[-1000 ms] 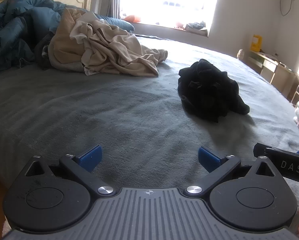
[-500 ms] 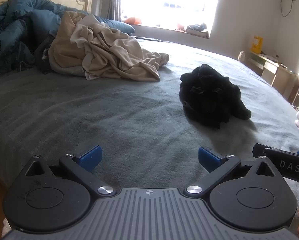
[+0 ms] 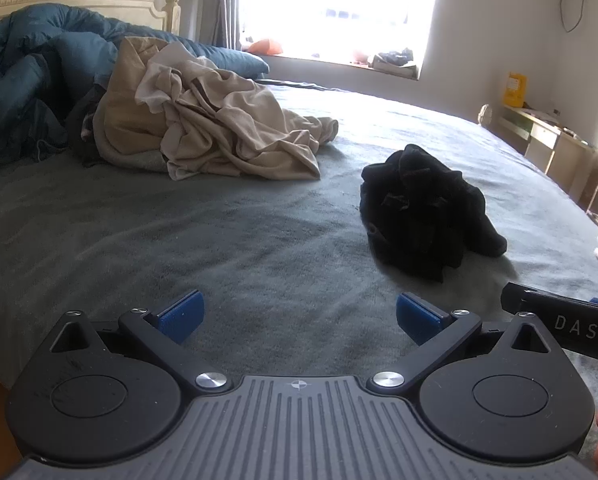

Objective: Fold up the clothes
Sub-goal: 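Approach the crumpled black garment on the bed with both open grippers, then close the right gripper on the black garment's edge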

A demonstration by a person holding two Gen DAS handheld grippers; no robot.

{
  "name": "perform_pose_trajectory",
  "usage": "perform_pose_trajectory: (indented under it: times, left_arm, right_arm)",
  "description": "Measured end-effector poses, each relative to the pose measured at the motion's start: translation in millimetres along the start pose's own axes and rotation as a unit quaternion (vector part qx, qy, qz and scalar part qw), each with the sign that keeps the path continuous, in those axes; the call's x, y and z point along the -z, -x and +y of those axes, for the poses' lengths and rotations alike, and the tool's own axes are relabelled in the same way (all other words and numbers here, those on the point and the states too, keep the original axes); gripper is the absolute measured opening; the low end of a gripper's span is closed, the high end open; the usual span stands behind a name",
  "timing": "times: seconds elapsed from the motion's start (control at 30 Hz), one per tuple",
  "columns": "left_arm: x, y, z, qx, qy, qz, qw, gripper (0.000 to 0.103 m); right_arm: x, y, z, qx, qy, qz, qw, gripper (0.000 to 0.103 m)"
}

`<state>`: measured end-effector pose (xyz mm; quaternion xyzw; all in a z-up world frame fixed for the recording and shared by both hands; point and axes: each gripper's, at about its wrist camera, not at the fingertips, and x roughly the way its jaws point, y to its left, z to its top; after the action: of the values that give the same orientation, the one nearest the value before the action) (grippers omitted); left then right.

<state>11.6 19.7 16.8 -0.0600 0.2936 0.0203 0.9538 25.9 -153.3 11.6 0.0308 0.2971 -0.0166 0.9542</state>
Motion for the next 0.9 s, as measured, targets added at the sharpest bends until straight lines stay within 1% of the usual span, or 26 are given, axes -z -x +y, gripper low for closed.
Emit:
perform_pose_trajectory:
  times: [0.33, 0.57, 0.77, 0.83, 0.9]
  left_arm:
    - [-12, -18, -8, -0.004, -0.008, 0.003, 1.0000, 0.103]
    - [-20, -41, -17, 0.002, -0.015, -0.001, 0.9999, 0.103]
    - [-22, -74, -28, 0.039, -0.032, -0.018, 0.9986, 0.103]
    - [-24, -88, -33, 0.061, -0.041, -0.024, 0.9970, 0.103]
    - [-24, -104, -39, 0.084, -0.048, -0.027, 0.9949, 0.103]
  right_arm:
    - [-14, -20, -4, -0.001, -0.008, 0.006, 1.000, 0.103]
    - [-21, -38, -18, -0.002, -0.016, 0.006, 1.000, 0.103]
    - [-23, -63, -42, -0.003, -0.027, -0.004, 1.000, 0.103]
    - [-23, -72, -53, -0.010, -0.031, -0.014, 0.999, 0.103]
    - [-26, -81, -64, -0.019, -0.022, -0.032, 0.999, 0.103]
